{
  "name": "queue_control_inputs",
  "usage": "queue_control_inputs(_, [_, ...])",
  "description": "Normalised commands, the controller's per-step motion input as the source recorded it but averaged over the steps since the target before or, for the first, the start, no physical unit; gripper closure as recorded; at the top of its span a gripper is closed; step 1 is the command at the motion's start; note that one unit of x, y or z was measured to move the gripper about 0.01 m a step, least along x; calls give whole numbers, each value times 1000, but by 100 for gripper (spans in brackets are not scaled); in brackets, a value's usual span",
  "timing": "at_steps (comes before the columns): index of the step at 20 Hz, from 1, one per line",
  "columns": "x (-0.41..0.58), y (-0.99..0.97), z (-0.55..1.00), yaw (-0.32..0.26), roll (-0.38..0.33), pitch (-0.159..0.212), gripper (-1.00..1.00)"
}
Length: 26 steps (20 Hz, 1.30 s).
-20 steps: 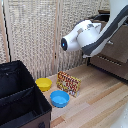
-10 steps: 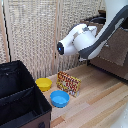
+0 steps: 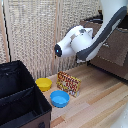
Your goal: Locate and clasp the grip of the topmost drawer. Steadily and circumspectly yank the drawer open. Discover and seize the nutrition bar using your clamp. Deposit the nutrition bar in the accessible drawer. Unclench the nutrition bar.
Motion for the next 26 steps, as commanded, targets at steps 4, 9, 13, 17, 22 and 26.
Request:
queue_control_inputs(4, [154,459,87,-63,243,1,-100])
queue_control_inputs(9, [181,393,285,-119,255,-30,-100])
queue_control_inputs(13, [147,254,341,-200,165,-81,-100])
queue_control_inputs(17, [18,134,344,-272,151,-62,-100])
queue_control_inputs(22, [0,108,318,-290,181,-43,-100])
queue_control_inputs(26, [0,121,196,-272,243,-30,-100])
